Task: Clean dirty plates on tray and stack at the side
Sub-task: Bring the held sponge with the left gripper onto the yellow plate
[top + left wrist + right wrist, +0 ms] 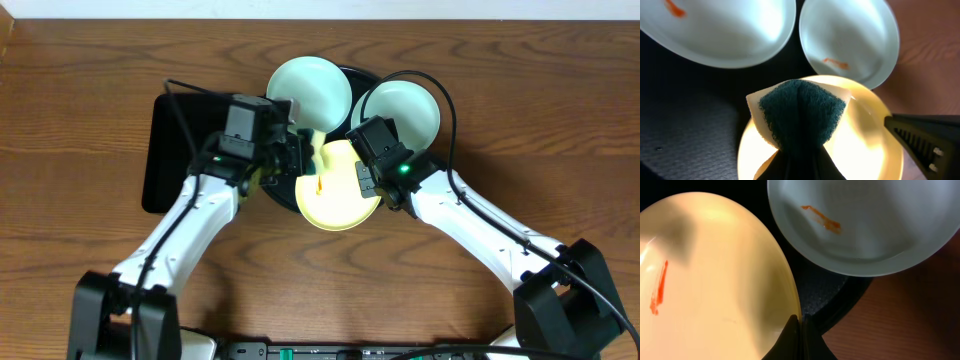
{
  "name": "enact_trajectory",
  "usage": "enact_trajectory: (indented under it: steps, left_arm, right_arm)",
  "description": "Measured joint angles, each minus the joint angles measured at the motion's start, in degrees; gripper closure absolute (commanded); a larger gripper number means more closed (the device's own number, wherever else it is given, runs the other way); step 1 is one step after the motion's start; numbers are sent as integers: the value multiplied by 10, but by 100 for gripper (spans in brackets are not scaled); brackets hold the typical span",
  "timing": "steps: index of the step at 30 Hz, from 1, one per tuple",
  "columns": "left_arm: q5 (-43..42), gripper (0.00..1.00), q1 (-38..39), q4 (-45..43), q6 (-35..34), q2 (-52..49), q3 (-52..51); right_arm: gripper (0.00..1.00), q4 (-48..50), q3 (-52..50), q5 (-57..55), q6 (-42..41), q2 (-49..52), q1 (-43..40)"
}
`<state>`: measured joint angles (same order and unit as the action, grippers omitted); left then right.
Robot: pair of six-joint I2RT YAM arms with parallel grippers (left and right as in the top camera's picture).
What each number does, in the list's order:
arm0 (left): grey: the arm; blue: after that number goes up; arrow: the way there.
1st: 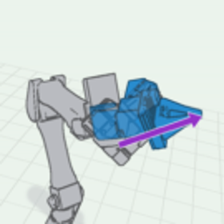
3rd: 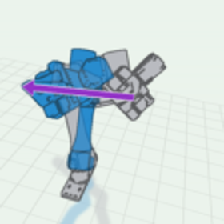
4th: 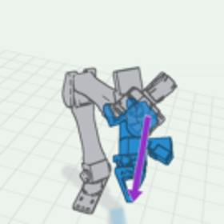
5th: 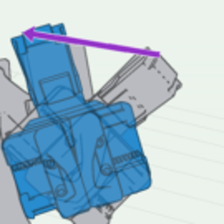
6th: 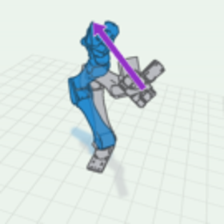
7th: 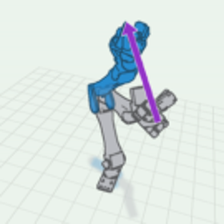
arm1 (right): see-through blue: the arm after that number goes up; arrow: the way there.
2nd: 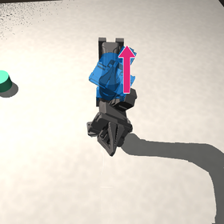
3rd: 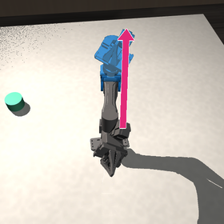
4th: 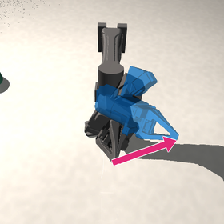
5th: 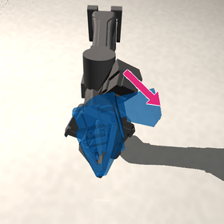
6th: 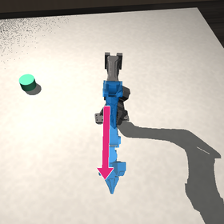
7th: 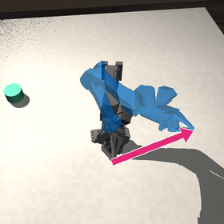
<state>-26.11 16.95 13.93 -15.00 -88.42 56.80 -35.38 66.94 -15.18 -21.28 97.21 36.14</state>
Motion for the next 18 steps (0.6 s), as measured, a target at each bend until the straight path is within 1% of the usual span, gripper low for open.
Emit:
enact_trajectory:
  steps: [7, 12, 18]
  left_arm:
    - [6, 92, 12, 25, -1, -29, 0]
    - [8, 92, 12, 24, -1, -29, 0]
    - [8, 92, 12, 3, -1, -29, 0]
  right_arm:
    - [99, 0, 0, 2, -2, 0, -2]
    - [99, 14, 0, -10, -10, 3, -2]
    - [99, 36, 0, -16, -13, 36, -2]
